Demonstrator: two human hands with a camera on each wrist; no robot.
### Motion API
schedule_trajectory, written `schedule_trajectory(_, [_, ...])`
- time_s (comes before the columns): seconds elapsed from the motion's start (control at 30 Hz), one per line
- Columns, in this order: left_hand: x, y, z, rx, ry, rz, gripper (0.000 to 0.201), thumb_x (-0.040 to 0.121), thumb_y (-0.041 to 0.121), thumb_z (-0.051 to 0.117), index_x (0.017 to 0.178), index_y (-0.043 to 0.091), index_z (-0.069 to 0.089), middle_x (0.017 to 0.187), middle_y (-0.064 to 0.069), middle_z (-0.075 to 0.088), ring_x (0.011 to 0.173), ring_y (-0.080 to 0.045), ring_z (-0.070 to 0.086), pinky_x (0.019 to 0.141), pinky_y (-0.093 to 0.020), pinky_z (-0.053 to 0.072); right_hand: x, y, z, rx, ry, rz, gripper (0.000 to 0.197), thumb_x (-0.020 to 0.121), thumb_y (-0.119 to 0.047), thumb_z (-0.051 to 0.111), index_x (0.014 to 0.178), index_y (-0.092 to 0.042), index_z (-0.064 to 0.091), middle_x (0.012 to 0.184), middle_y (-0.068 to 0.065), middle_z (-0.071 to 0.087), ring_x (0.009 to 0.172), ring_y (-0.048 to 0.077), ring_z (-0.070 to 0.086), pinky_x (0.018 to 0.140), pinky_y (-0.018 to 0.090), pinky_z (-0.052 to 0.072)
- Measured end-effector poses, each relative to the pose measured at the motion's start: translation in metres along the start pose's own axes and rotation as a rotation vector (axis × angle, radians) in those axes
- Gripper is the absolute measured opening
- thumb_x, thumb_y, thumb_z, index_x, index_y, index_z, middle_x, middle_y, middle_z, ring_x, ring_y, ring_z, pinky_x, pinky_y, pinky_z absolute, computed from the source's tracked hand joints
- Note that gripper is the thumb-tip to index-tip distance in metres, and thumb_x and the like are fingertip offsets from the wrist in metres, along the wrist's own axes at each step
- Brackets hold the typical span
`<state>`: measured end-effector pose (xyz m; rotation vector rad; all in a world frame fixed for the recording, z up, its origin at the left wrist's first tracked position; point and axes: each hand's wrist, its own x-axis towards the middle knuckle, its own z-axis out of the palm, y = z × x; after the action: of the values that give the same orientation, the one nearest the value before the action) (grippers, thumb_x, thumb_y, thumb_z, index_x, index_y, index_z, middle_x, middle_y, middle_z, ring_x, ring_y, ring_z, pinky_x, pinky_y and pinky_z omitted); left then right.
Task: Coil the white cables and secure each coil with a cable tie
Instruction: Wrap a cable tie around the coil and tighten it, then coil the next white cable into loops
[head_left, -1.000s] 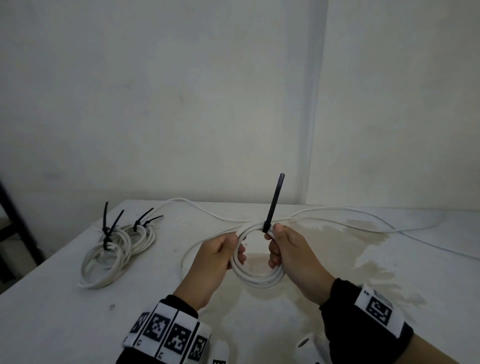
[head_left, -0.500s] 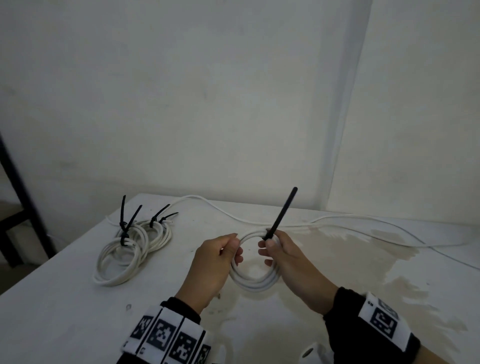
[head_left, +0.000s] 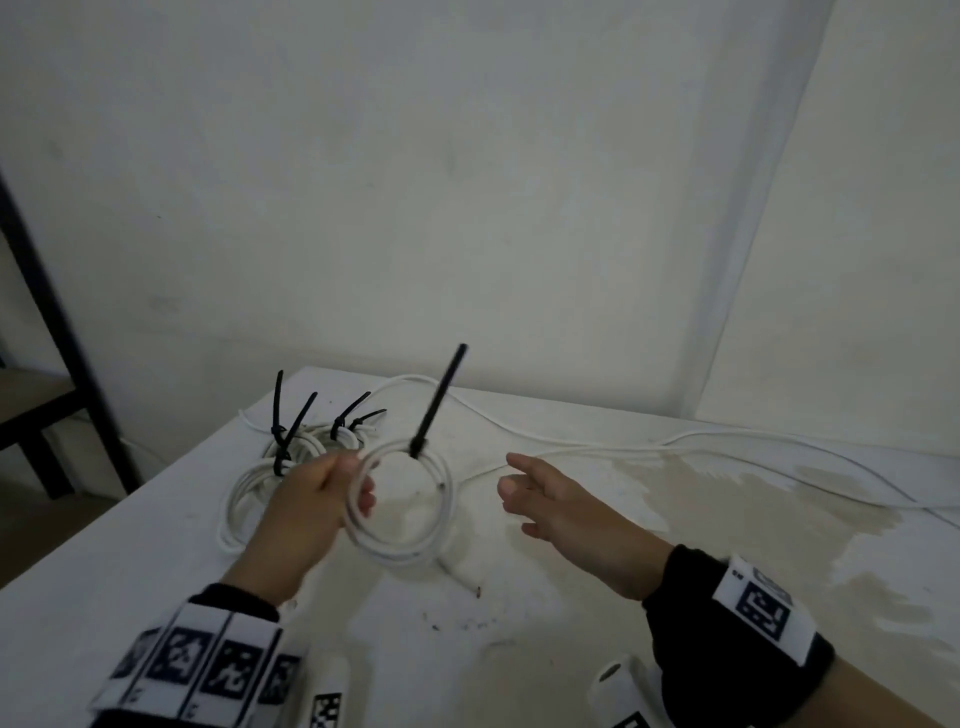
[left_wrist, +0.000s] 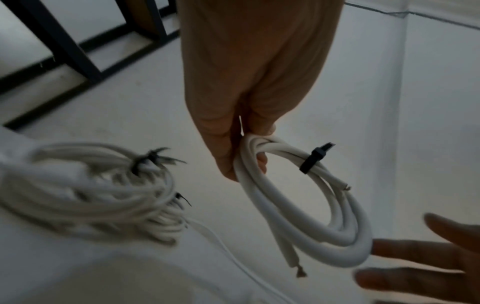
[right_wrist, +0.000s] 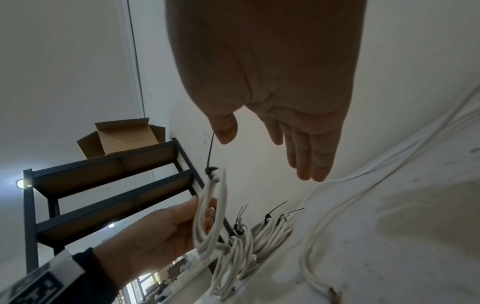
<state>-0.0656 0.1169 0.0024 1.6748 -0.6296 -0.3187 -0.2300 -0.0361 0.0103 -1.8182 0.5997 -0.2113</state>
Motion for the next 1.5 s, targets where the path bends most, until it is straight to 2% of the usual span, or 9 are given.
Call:
schedule_trajectory(0.1, [0.010, -0.014, -0.036, 0.142, 0.074, 0.015, 0.034, 0.098, 0.012, 0.039, 0.075, 0.002, 0.062, 0.068, -0.013, 0.061, 0.064, -0.025, 0.055, 0.065, -0.028, 0.049, 0.011, 0.003, 0.004, -0.038, -0.014, 0.031, 0.054, 0.092, -0.043, 0.046, 0.141, -0.026, 0.030, 0.114, -0.016, 0.051, 0.123, 0.010, 0.046, 0.111, 0.037, 0.033])
schedule_trajectory(0.17, [0.016, -0.024, -0.057, 0.223, 0.114, 0.003, 0.035, 0.097, 0.013, 0.039, 0.075, 0.001, 0.062, 0.071, -0.017, 0.061, 0.070, -0.027, 0.054, 0.073, -0.036, 0.044, 0.018, 0.003, 0.006, -0.085, -0.005, 0.044, 0.054, 0.092, -0.044, 0.045, 0.140, -0.023, 0.031, 0.125, -0.010, 0.050, 0.123, 0.011, 0.045, 0.110, 0.035, 0.034])
schedule_trajectory(0.33, [0.032, -0.053, -0.098, 0.450, 0.180, -0.067, 0.035, 0.098, 0.014, 0.036, 0.076, 0.002, 0.060, 0.086, -0.018, 0.062, 0.085, -0.032, 0.055, 0.076, -0.035, 0.037, 0.038, 0.003, 0.008, -0.230, 0.043, 0.103, 0.054, 0.094, -0.043, 0.044, 0.140, -0.018, 0.032, 0.143, 0.001, 0.037, 0.127, 0.014, 0.040, 0.093, 0.021, 0.030])
schedule_trajectory(0.6, [0.048, -0.072, -0.125, 0.538, 0.119, -0.101, 0.029, 0.098, 0.012, 0.038, 0.084, 0.002, 0.062, 0.090, -0.021, 0.066, 0.085, -0.031, 0.056, 0.077, -0.034, 0.038, 0.061, 0.018, -0.006, -0.287, 0.135, 0.177, 0.054, 0.093, -0.043, 0.045, 0.139, -0.016, 0.034, 0.143, 0.005, 0.038, 0.127, 0.018, 0.040, 0.092, 0.023, 0.029])
schedule_trajectory(0.83, [0.056, -0.076, -0.123, 0.760, 0.082, -0.176, 0.029, 0.096, 0.014, 0.043, 0.103, -0.001, 0.067, 0.111, -0.022, 0.064, 0.104, -0.037, 0.056, 0.086, -0.035, 0.038, 0.070, 0.027, -0.013, -0.329, 0.159, 0.192, 0.055, 0.092, -0.043, 0.047, 0.138, -0.015, 0.035, 0.141, 0.006, 0.040, 0.125, 0.020, 0.042, 0.095, 0.025, 0.031])
schedule_trajectory(1.03, [0.051, -0.057, -0.106, 0.783, 0.151, -0.129, 0.028, 0.093, 0.014, 0.047, 0.113, 0.002, 0.063, 0.125, -0.017, 0.059, 0.116, -0.034, 0.051, 0.096, -0.035, 0.036, 0.081, 0.039, -0.026, -0.418, 0.149, 0.217, 0.055, 0.091, -0.041, 0.051, 0.136, -0.013, 0.038, 0.143, 0.009, 0.038, 0.125, 0.024, 0.045, 0.105, 0.033, 0.033])
schedule_trajectory(1.17, [0.043, -0.032, -0.072, 0.750, 0.203, 0.005, 0.023, 0.090, 0.022, 0.053, 0.105, 0.011, 0.066, 0.106, -0.011, 0.066, 0.097, -0.030, 0.058, 0.084, -0.036, 0.042, 0.086, 0.044, -0.043, -0.472, 0.181, 0.231, 0.051, 0.091, -0.037, 0.054, 0.133, -0.010, 0.042, 0.142, 0.010, 0.039, 0.126, 0.024, 0.043, 0.100, 0.030, 0.033])
schedule_trajectory(1.27, [0.038, -0.011, -0.036, 0.752, 0.160, 0.105, 0.017, 0.088, 0.020, 0.053, 0.095, 0.014, 0.068, 0.093, -0.005, 0.065, 0.087, -0.026, 0.057, 0.076, -0.031, 0.041, 0.091, 0.048, -0.057, -0.553, 0.197, 0.243, 0.050, 0.090, -0.035, 0.054, 0.132, -0.010, 0.042, 0.142, 0.011, 0.038, 0.127, 0.024, 0.043, 0.101, 0.032, 0.034])
schedule_trajectory(1.5, [0.057, -0.003, 0.045, 0.756, -0.074, 0.122, 0.015, 0.089, 0.024, 0.055, 0.095, 0.015, 0.066, 0.098, -0.001, 0.067, 0.093, -0.020, 0.059, 0.079, -0.027, 0.041, 0.108, 0.054, -0.087, -0.708, 0.271, 0.179, 0.037, 0.093, -0.026, 0.051, 0.125, -0.008, 0.048, 0.134, 0.015, 0.040, 0.121, 0.029, 0.043, 0.100, 0.033, 0.034])
